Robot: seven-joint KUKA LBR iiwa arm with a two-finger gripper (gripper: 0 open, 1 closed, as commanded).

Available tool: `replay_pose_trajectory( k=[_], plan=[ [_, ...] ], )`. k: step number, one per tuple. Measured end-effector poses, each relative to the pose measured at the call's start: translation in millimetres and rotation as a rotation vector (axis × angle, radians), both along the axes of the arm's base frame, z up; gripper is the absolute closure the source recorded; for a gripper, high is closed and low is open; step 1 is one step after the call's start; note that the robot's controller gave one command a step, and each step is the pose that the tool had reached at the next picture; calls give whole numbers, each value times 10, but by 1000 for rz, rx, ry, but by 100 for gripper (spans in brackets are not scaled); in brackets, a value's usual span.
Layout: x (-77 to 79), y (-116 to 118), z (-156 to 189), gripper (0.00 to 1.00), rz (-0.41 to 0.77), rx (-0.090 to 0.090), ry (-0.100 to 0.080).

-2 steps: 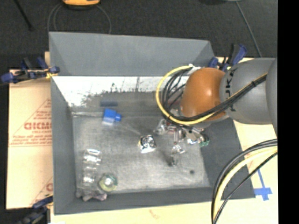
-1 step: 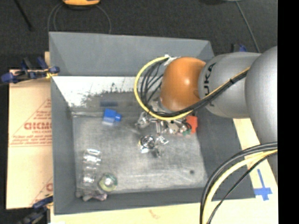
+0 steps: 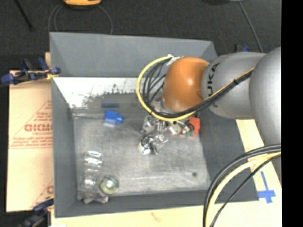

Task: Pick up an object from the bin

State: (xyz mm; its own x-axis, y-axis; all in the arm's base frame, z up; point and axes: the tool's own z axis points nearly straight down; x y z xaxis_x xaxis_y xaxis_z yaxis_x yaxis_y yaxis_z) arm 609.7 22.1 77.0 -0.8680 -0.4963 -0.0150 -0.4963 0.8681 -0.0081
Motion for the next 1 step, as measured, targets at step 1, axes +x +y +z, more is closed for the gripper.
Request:
replay_pose_trajectory(
  k=[1],
  plan=[
    [-149, -494, 1269, 100, 363, -6, 8]
  ],
)
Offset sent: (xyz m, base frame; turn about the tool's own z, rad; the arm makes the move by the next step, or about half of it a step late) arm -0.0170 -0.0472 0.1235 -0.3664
